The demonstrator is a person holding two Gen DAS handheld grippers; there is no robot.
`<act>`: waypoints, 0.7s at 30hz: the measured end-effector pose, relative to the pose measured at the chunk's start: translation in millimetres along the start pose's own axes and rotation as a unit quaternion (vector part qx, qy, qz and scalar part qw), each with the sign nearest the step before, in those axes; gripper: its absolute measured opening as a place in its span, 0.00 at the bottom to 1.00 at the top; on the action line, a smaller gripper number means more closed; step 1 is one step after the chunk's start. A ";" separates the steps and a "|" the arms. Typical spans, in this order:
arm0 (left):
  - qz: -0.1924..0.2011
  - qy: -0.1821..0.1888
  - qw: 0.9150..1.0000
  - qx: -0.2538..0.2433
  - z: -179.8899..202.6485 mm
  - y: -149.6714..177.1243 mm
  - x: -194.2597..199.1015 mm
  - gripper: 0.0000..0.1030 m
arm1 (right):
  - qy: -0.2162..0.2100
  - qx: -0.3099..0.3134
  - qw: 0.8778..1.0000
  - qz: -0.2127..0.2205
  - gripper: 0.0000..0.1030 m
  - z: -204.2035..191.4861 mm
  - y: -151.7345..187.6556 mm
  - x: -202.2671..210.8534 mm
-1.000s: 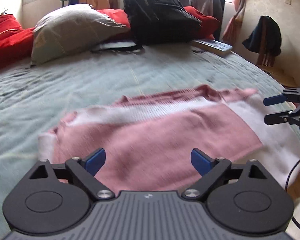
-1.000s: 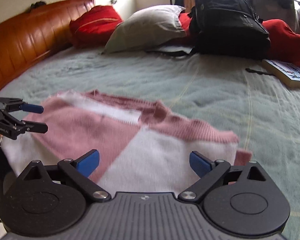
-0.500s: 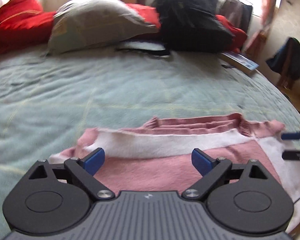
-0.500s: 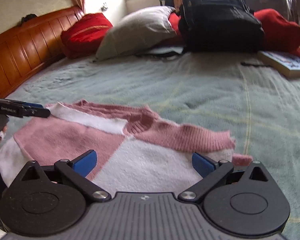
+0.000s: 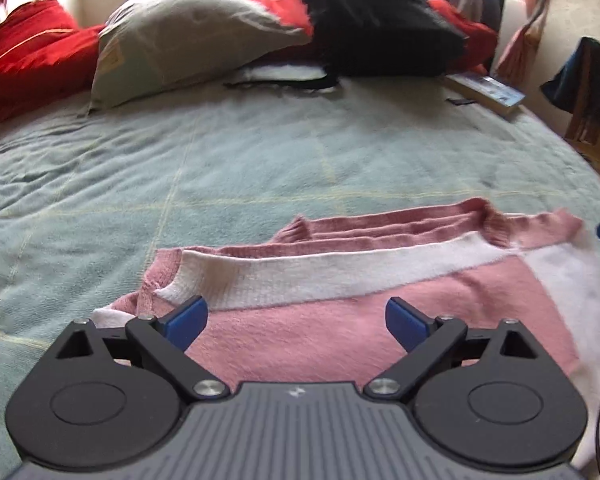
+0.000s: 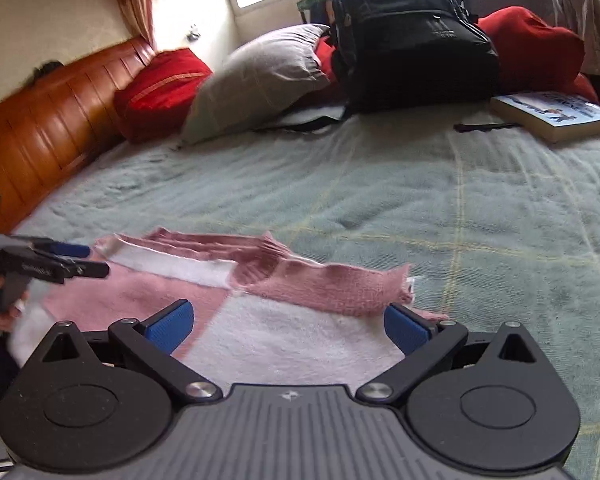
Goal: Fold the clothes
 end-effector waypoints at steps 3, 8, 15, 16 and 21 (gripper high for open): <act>0.002 0.036 0.999 0.003 14.1 10.8 22.2 0.95 | -0.073 -0.024 0.997 -0.022 1.00 -6.1 5.0 13.0; 0.009 0.043 0.999 -0.020 42.6 42.1 50.3 0.95 | -0.058 -0.002 0.995 -0.084 1.00 -28.1 41.3 17.2; 0.003 0.029 0.998 -0.057 68.5 82.2 71.4 0.95 | -0.092 -0.041 0.992 -0.072 1.00 -43.7 76.6 52.6; 0.002 0.028 0.998 -0.063 71.3 85.8 73.1 0.95 | -0.107 -0.041 0.991 -0.073 1.00 -50.4 77.8 55.8; 0.003 0.028 0.998 -0.049 71.0 98.5 78.8 0.95 | -0.119 -0.087 0.977 -0.157 1.00 -62.7 104.0 31.8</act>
Point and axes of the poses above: each gripper's, at about its wrist camera, not at the fingertips, and x roughly against the way its jaws point, z to its right, y to its underside, the point moved 3 cm from there along -x, roughly the way its jaws point
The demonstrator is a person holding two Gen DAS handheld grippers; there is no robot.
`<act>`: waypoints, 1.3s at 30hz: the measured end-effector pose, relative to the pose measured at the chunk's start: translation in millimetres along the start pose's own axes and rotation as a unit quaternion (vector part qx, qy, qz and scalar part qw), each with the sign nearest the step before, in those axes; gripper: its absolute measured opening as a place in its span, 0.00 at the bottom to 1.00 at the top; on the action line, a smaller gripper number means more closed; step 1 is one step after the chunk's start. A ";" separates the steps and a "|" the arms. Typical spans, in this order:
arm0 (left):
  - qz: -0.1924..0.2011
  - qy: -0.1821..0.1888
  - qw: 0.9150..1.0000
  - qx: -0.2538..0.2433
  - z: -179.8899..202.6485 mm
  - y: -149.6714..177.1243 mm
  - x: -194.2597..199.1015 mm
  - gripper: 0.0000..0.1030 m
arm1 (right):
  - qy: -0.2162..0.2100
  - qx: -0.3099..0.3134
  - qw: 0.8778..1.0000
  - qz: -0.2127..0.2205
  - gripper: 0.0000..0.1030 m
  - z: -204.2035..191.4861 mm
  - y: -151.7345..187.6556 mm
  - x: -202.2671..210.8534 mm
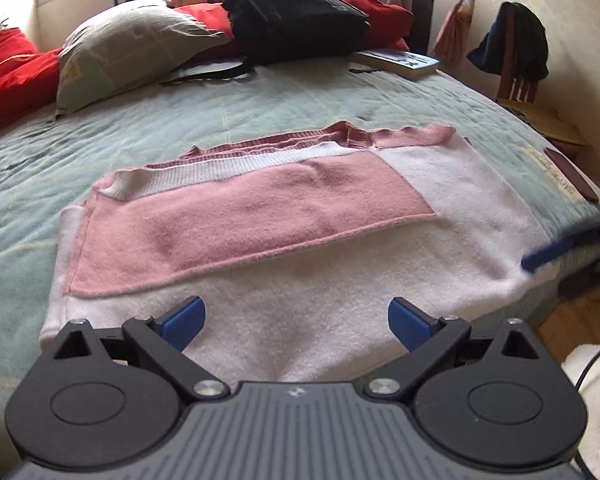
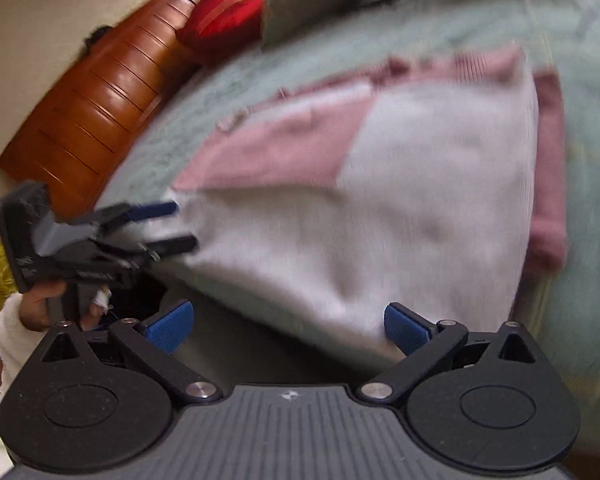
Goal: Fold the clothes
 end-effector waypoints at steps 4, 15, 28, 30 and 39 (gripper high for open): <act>0.000 -0.006 1.000 0.000 -5.6 5.7 7.5 0.95 | 0.015 0.009 1.000 0.005 1.00 -7.8 -0.4 5.5; -0.021 -0.004 0.999 0.032 -31.0 11.0 -10.9 0.97 | 0.125 0.007 0.989 0.080 1.00 24.6 -37.7 14.8; -0.023 0.077 0.995 0.058 -26.5 19.9 11.1 0.98 | 0.142 0.079 0.981 0.105 1.00 -12.9 -56.8 -3.1; -0.039 0.078 0.995 0.057 -21.1 28.0 2.1 0.98 | 0.146 0.091 0.980 0.096 1.00 -16.4 -55.7 -7.2; -0.026 0.013 0.996 0.085 -44.4 19.5 21.1 0.98 | 0.144 0.105 0.978 0.109 1.00 -22.0 -69.5 -6.2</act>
Point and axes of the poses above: each gripper's, at about its wrist camera, not at the fingertips, and x roughly against the way its jaws point, z to its right, y to its underside, the point moved 3 cm from there along -x, roughly the way its jaws point
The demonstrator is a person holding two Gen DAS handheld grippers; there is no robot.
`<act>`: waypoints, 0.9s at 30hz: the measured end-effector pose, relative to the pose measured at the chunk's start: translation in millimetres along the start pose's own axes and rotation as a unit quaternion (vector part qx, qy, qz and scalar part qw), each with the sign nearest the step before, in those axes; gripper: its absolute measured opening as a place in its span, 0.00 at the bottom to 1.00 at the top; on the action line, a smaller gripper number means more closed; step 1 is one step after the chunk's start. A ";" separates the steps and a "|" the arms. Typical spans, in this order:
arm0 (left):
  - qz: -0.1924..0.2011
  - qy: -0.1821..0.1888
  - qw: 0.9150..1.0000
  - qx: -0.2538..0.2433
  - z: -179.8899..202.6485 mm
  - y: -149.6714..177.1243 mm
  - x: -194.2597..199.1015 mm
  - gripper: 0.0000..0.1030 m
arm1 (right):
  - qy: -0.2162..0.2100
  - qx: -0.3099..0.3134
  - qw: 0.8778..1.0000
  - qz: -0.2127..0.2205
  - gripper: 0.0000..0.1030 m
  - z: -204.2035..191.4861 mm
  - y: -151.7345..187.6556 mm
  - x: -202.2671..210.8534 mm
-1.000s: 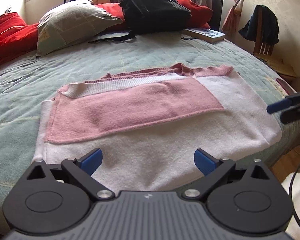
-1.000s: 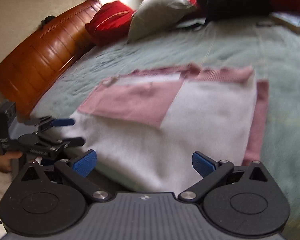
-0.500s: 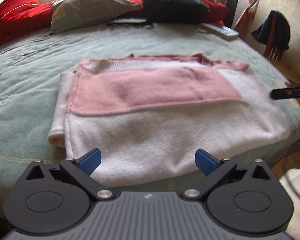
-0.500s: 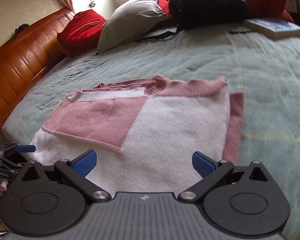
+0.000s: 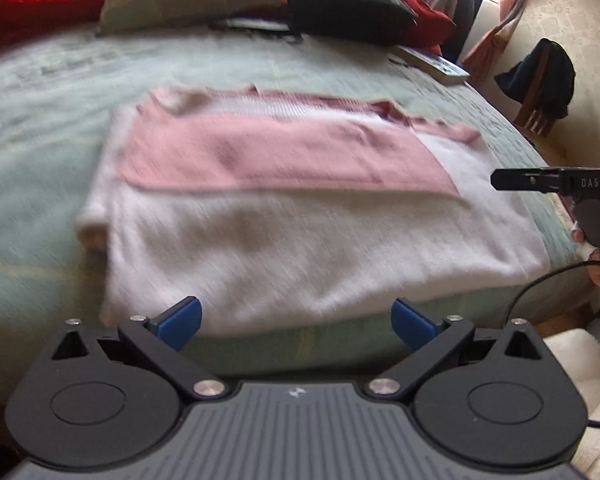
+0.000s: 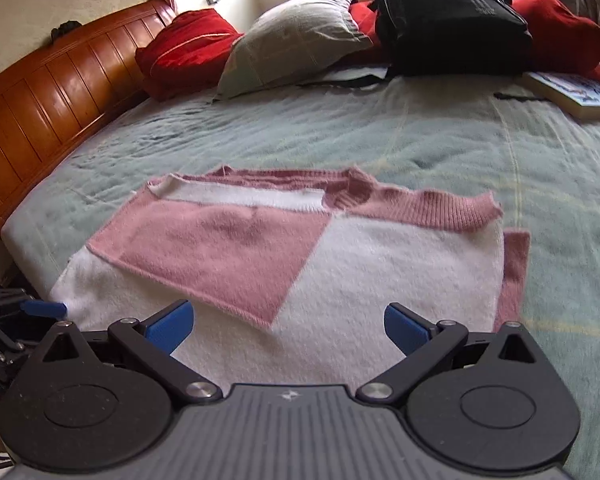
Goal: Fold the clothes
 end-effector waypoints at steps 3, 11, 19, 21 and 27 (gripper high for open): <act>0.026 0.005 1.000 -0.008 -4.7 -27.1 -4.4 0.98 | 0.008 0.017 1.000 0.013 1.00 -6.3 -13.6 -6.6; 0.011 -0.028 0.999 0.038 -47.8 -27.0 -47.2 0.98 | 0.050 0.064 0.997 0.001 1.00 -10.1 -19.0 -36.6; 0.025 -0.021 0.999 0.025 -40.0 -52.4 -33.9 0.98 | 0.047 0.038 0.997 -0.042 1.00 3.0 -3.5 -62.4; 0.023 -0.023 0.999 0.012 -36.8 -64.1 -40.7 0.98 | 0.047 0.038 0.997 -0.044 1.00 2.7 -3.4 -62.9; 0.003 -0.027 0.998 0.050 -57.7 -65.9 -71.5 0.98 | 0.048 0.039 0.997 -0.043 1.00 3.0 -3.0 -61.6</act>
Point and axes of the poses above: each gripper's, at about its wrist camera, not at the fingertips, and x roughly against the way its jaws point, z to its right, y to its underside, the point moved 3 cm from there along -x, roughly the way its jaws point
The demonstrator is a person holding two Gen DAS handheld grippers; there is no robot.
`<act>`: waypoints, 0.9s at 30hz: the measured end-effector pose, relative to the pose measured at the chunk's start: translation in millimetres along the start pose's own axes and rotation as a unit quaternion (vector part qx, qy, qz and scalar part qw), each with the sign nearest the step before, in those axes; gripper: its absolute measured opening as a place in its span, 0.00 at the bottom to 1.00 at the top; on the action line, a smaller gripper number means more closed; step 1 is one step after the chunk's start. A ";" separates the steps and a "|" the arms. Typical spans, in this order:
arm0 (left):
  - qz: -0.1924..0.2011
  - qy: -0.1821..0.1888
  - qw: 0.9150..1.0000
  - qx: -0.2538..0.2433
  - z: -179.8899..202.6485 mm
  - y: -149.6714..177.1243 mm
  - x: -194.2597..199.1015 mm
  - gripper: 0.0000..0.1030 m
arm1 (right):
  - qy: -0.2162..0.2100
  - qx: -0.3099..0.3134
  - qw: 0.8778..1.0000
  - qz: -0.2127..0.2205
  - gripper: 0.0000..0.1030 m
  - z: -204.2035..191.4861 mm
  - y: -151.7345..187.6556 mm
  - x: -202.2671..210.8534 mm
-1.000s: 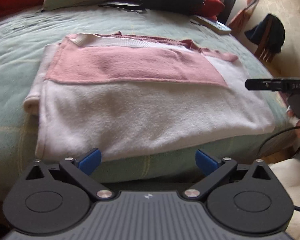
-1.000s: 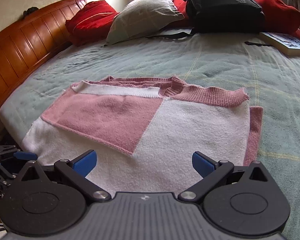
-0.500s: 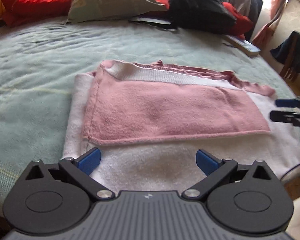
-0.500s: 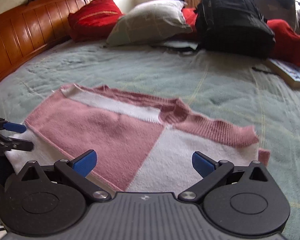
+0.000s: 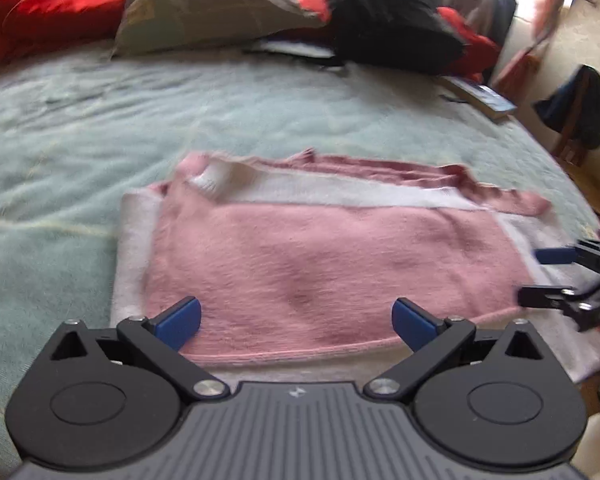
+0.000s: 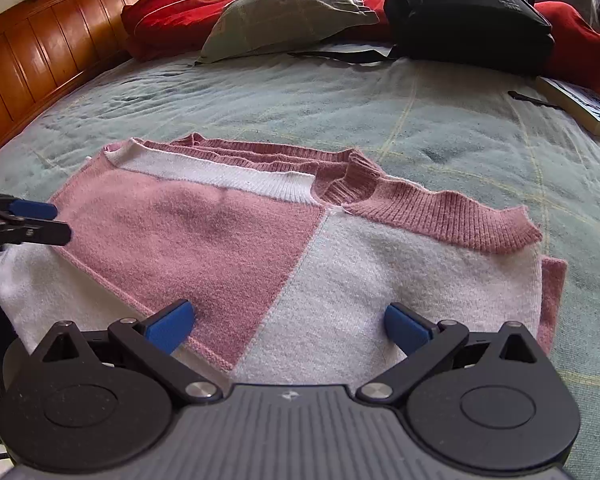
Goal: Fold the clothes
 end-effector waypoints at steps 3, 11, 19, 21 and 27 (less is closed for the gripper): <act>0.016 0.014 1.000 0.009 -1.5 -3.7 9.4 0.98 | 0.002 0.002 1.000 -0.003 1.00 -0.7 -1.3 -1.9; 0.001 0.006 1.000 0.003 -13.8 -16.3 -7.5 0.98 | 0.009 0.002 1.000 -0.002 1.00 -2.2 -0.8 -2.9; 0.030 0.004 0.999 -0.017 -1.8 -11.0 32.4 0.99 | 0.020 0.000 1.000 -0.009 1.00 -4.0 -7.6 -0.1; 0.034 0.008 0.999 -0.016 1.6 -4.5 41.7 0.99 | 0.028 -0.002 1.000 -0.005 1.00 -4.6 -12.8 4.8; 0.054 0.005 0.999 -0.002 8.4 19.8 58.7 0.99 | -0.024 -0.036 0.999 0.017 1.00 -18.4 -37.8 22.2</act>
Point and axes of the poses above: each gripper's, at about its wrist camera, not at the fingertips, and x roughly against the way its jaws point, z to its right, y to its underside, the point moved 3 cm from there along -x, roughly the way its jaws point
